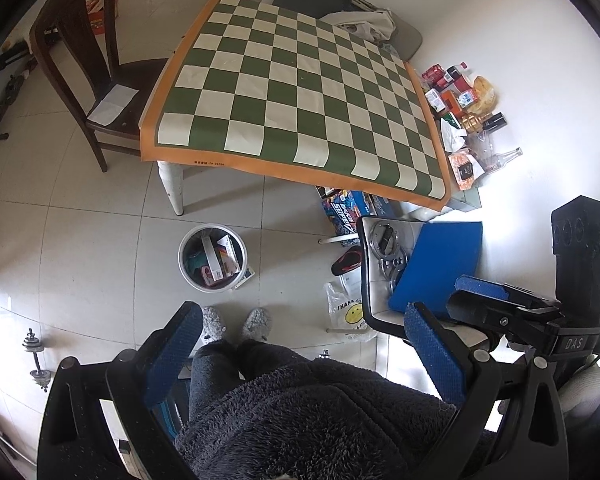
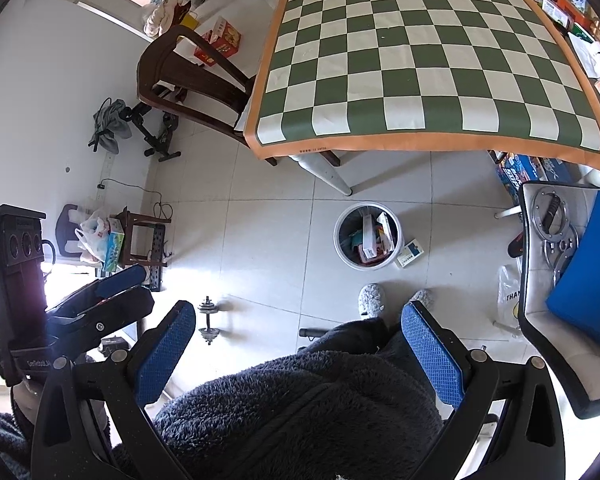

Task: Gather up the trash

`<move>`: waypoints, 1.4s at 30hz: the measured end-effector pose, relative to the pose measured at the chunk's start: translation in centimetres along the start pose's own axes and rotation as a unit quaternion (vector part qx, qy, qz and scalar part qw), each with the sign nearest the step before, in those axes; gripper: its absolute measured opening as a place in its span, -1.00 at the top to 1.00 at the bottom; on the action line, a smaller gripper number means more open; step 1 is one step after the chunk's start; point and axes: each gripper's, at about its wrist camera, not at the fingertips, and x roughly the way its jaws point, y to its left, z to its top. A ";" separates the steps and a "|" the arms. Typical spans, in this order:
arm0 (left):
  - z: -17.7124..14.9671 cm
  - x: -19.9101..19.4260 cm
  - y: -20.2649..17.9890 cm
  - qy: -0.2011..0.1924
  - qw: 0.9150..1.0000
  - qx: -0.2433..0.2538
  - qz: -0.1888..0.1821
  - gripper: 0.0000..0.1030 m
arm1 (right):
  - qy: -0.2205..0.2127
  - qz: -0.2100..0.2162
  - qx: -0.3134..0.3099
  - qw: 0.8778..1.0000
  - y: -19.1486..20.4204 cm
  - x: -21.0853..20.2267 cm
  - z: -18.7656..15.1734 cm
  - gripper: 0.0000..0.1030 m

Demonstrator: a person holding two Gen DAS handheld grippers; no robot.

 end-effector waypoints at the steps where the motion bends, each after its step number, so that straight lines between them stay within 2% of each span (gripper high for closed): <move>1: 0.0 0.0 0.0 0.000 1.000 0.001 0.000 -1.00 | -0.001 0.000 0.001 1.000 0.0 0.0 -0.1 -1.00; 42: -0.4 -0.1 -1.0 -0.004 1.000 0.002 0.001 -1.00 | -0.015 -0.003 0.016 1.000 -0.3 -1.3 0.7 -1.00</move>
